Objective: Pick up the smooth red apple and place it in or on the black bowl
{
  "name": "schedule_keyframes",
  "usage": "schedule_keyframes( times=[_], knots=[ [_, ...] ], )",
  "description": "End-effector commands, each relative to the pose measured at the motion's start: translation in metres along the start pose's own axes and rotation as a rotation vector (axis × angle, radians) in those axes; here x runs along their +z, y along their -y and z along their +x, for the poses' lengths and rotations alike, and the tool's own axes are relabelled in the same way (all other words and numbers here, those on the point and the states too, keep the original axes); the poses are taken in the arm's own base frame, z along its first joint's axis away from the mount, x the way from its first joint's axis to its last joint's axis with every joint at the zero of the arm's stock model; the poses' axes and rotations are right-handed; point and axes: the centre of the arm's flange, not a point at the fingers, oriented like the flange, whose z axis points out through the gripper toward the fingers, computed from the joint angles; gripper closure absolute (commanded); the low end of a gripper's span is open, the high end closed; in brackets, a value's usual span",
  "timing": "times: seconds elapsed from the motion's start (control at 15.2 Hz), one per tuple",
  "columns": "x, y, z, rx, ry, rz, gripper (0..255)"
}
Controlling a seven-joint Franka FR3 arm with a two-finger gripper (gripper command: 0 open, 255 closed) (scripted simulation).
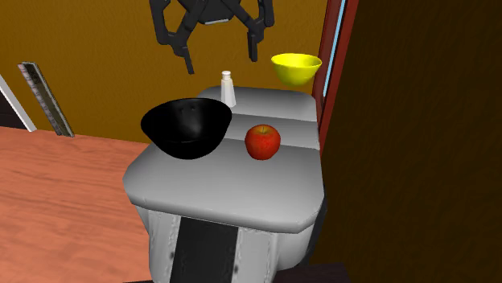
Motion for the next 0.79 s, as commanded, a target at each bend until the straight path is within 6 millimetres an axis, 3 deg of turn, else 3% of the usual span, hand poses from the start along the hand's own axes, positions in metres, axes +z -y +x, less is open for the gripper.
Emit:
schedule_keyframes(
  times=[0.0, 0.73],
  knots=[
    [0.0, 0.0, 0.0, 0.0, 0.0, 0.0, 0],
    [0.129, -0.066, 0.063, -0.235, 0.102, 0.11, 0]
  ],
)
